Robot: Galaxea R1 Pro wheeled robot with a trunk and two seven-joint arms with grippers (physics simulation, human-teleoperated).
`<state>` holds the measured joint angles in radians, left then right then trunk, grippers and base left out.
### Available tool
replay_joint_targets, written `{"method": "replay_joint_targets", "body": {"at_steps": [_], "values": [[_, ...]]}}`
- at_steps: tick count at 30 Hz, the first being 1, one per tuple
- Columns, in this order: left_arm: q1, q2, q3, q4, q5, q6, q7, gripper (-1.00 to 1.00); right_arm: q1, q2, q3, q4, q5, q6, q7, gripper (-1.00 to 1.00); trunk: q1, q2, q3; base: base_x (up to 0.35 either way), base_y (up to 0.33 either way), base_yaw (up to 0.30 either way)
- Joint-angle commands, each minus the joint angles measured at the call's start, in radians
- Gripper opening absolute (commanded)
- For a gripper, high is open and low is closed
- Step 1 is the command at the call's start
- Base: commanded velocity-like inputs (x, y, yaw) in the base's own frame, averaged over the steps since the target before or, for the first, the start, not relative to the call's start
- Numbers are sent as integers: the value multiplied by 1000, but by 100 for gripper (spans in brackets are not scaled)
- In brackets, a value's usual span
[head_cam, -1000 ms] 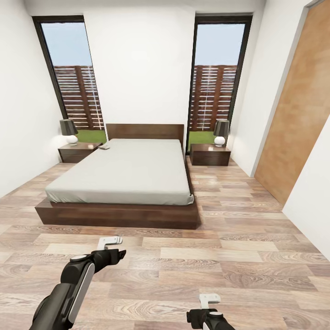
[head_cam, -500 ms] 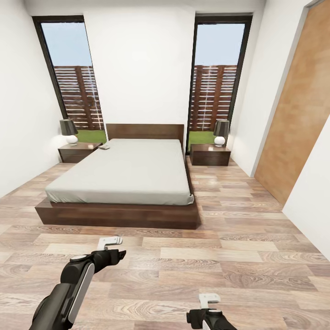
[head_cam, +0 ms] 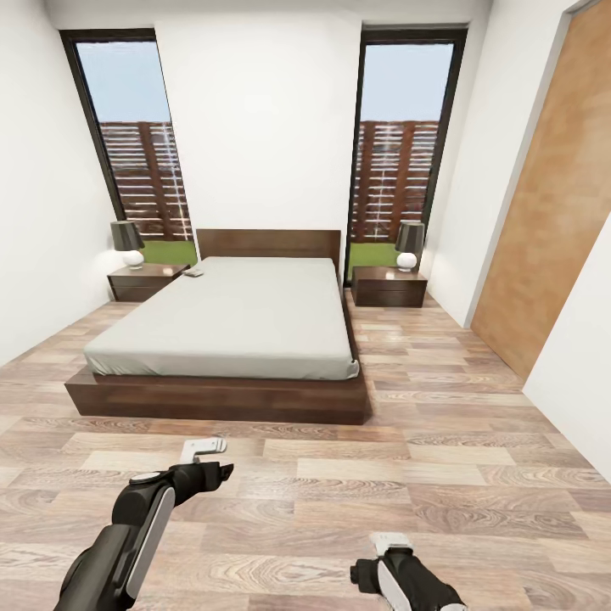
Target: In the bedroom, move the book from the bed onto either nightstand, and place the two sandals side by side next to the bed.
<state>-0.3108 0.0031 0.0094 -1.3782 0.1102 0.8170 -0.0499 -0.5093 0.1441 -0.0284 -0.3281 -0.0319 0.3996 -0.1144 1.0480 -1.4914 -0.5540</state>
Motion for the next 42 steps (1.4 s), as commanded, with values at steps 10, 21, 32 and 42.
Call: {"method": "replay_joint_targets", "body": {"at_steps": [10, 21, 32, 42], "values": [[-1, 0, 5, -4, 10, 52, 2, 100, -20, -30, -60, 77, -25, 55, -10, 100, 0, -1, -1, 0, 0, 0], [-1, 2, 8, -12, 15, 115, 2, 100, -23, -34, -67, 144, -27, 61, -10, 100, 0, -1, -1, 0, 0, 0], [-1, 2, 10, -13, 16, 137, 2, 100, -23, -30, -65, 155, -28, 63, -6, 100, 0, -1, -1, 0, 0, 0], [-1, 2, 10, -14, 16, 140, 2, 100, -22, -28, -61, 156, -27, 65, 0, 100, 0, -1, -1, 0, 0, 0]]}}
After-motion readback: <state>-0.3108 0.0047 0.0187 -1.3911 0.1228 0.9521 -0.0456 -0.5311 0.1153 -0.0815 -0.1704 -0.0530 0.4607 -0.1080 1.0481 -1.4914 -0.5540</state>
